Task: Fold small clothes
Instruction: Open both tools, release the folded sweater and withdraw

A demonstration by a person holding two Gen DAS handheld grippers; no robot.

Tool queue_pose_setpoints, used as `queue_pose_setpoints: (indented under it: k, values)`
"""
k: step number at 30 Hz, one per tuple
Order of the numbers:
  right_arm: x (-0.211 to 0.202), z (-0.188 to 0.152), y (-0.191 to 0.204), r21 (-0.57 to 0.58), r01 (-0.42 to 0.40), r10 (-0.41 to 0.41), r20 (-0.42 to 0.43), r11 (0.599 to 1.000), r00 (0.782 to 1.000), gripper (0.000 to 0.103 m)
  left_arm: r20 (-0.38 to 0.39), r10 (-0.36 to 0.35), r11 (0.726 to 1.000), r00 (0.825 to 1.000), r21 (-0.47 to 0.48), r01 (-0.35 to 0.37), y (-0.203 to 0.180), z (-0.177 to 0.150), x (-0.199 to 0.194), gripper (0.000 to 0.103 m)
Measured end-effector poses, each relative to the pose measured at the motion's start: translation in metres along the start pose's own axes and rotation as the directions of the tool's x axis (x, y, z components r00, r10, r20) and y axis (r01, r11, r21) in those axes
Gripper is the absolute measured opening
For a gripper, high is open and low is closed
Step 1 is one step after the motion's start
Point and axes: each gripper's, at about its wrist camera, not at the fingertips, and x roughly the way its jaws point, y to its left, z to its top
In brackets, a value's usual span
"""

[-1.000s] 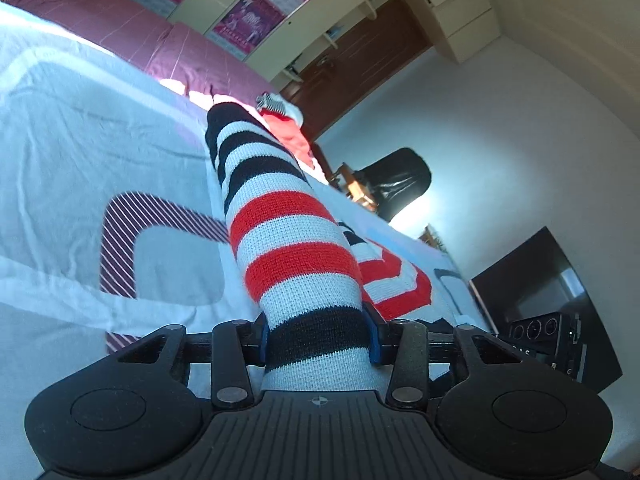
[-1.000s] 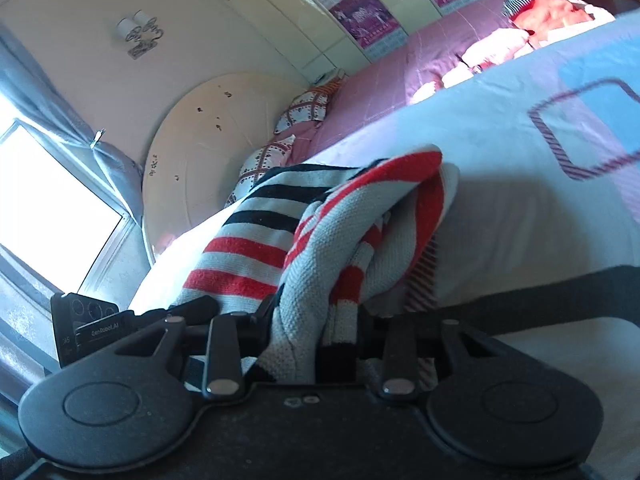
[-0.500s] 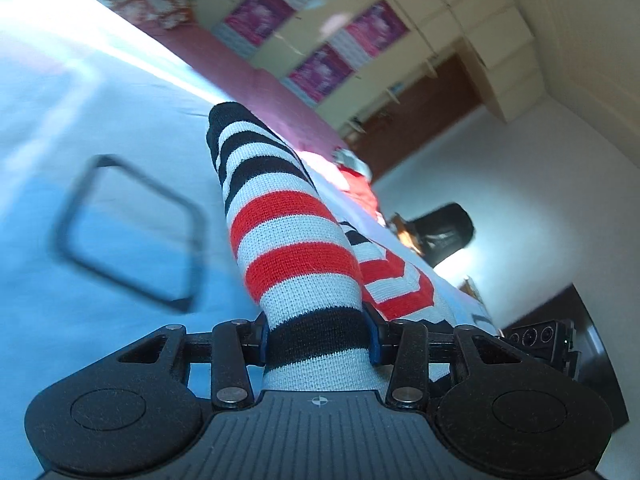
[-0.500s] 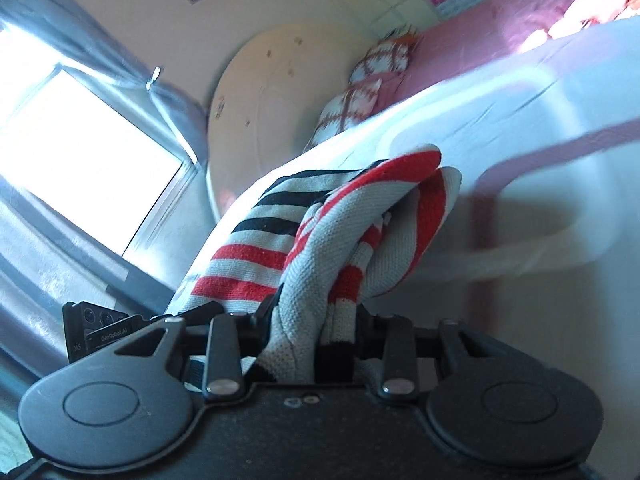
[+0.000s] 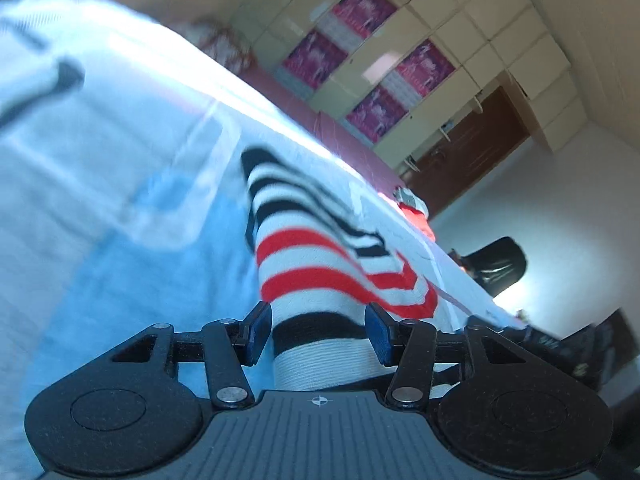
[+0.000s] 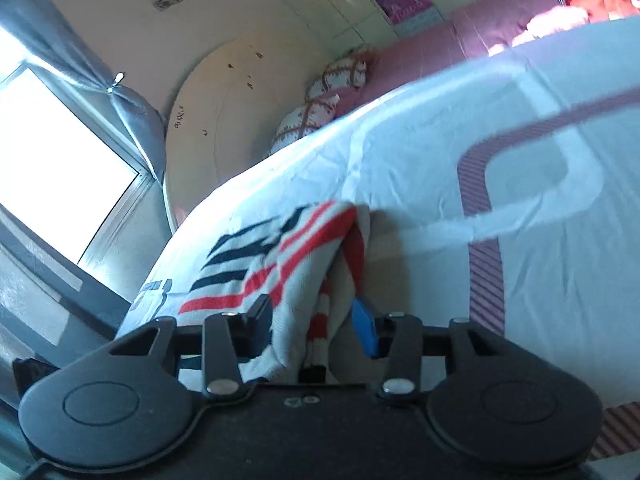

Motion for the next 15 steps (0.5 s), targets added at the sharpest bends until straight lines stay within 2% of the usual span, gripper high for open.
queue_pose_setpoints:
  k: [2, 3, 5, 7, 8, 9, 10, 11, 13, 15]
  values:
    - [-0.019, 0.003, 0.019, -0.091, -0.007, 0.007, 0.009, 0.996, 1.000, 0.034, 0.024, -0.020, 0.996, 1.000, 0.088, 0.017, -0.020, 0.001, -0.007, 0.051]
    - [-0.016, 0.004, 0.037, -0.150, -0.013, 0.012, -0.008, 0.989, 1.000, 0.033, 0.020, -0.016, 0.989, 1.000, 0.148, 0.012, -0.032, 0.000, -0.006, 0.051]
    - [-0.012, -0.007, 0.062, -0.259, -0.009, -0.007, -0.060, 0.966, 0.998, 0.027, -0.014, 0.010, 0.964, 1.000, 0.267, -0.006, -0.054, -0.006, 0.003, 0.051]
    - [-0.003, -0.023, 0.079, -0.352, 0.029, -0.067, -0.095, 0.936, 0.993, 0.024, -0.041, 0.043, 0.942, 0.998, 0.335, -0.027, -0.065, -0.017, 0.009, 0.051]
    - [0.000, -0.029, 0.081, -0.380, 0.065, -0.112, -0.104, 0.923, 0.988, 0.016, -0.042, 0.045, 0.933, 0.998, 0.359, -0.027, -0.069, -0.020, 0.009, 0.051]
    - [0.004, -0.035, 0.081, -0.395, 0.111, -0.164, -0.104, 0.912, 0.981, 0.011, -0.033, 0.053, 0.923, 0.998, 0.383, -0.037, -0.072, -0.024, 0.005, 0.051]
    - [0.011, -0.039, 0.081, -0.402, 0.162, -0.219, -0.101, 0.901, 0.970, 0.000, -0.031, 0.058, 0.917, 0.998, 0.398, -0.041, -0.073, -0.029, 0.003, 0.051]
    - [0.014, -0.043, 0.076, -0.408, 0.201, -0.264, -0.102, 0.890, 0.959, 0.000, -0.042, 0.061, 0.916, 0.997, 0.400, -0.040, -0.072, -0.032, 0.001, 0.051]
    - [0.012, -0.053, 0.072, -0.371, 0.209, -0.259, -0.090, 0.905, 0.962, 0.000, -0.030, 0.072, 0.915, 0.997, 0.399, -0.054, -0.072, -0.041, -0.005, 0.051]
    - [0.013, -0.062, 0.080, -0.399, 0.231, -0.282, -0.073, 0.887, 0.957, 0.000, -0.014, 0.105, 0.894, 0.994, 0.439, -0.088, -0.076, -0.050, -0.008, 0.051]
